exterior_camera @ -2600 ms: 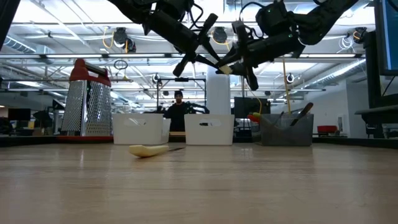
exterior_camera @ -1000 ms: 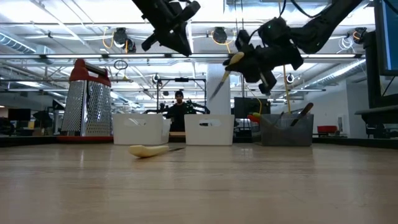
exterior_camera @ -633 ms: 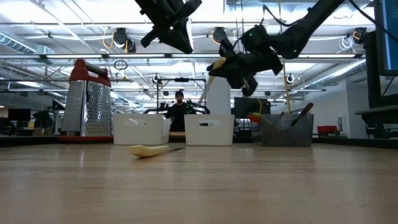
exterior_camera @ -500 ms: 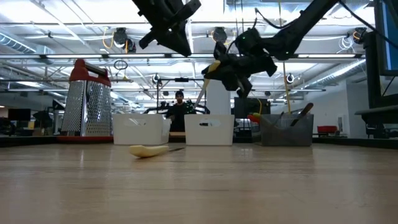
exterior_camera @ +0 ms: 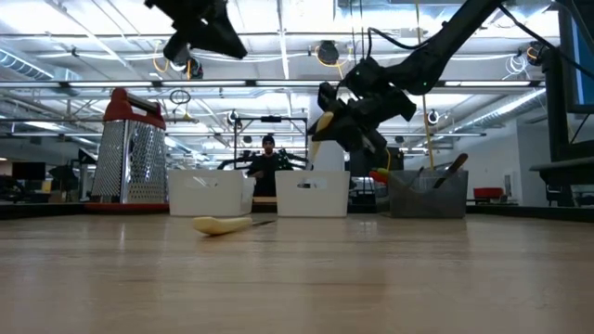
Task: Pick & Place Kitchen Items
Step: Put the top left knife into the right white bin
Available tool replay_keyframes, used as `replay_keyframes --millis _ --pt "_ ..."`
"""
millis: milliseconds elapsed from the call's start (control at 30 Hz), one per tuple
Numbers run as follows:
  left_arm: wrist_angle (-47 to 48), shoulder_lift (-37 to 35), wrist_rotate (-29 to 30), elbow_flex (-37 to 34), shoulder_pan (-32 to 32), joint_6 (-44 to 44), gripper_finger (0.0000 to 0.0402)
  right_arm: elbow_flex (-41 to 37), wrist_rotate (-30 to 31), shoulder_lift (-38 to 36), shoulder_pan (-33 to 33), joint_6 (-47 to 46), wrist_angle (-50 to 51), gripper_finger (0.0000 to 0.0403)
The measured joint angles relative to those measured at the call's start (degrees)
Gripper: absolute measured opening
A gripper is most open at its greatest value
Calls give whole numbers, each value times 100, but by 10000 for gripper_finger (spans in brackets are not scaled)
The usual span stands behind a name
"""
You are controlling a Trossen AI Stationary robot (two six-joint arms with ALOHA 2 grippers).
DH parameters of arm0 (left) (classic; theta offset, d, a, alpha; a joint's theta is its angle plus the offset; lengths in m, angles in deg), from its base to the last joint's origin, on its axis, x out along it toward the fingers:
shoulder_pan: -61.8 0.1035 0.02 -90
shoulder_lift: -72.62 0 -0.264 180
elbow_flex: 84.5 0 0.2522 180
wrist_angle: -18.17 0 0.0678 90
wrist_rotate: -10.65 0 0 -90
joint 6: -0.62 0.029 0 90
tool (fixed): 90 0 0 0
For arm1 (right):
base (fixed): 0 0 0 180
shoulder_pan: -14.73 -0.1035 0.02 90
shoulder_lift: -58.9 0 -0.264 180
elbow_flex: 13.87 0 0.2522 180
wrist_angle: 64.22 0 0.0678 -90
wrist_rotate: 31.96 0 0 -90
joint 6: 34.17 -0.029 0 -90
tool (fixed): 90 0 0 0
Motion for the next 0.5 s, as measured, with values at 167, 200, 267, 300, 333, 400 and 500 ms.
replay_keyframes --millis 167,200,267,300,333,400,500 --pt "-485 -486 -2 -625 -254 -5 37 -2 179 0 137 113 255 40" --pt "-516 -547 -4 -737 -287 -15 37 -2 257 0 150 111 256 40" --pt "-606 -611 -3 -860 -367 -35 37 -2 446 0 182 118 243 41" --pt "-678 -639 -8 -888 -398 -49 37 -2 462 0 204 116 243 41" --pt "-663 -663 -11 -924 -413 -49 37 -2 462 0 229 117 264 41" --pt "-720 -666 -11 -945 -475 -43 37 -2 482 0 264 117 309 42" --pt "-708 -660 -15 -951 -525 17 37 -2 668 0 269 118 359 42"
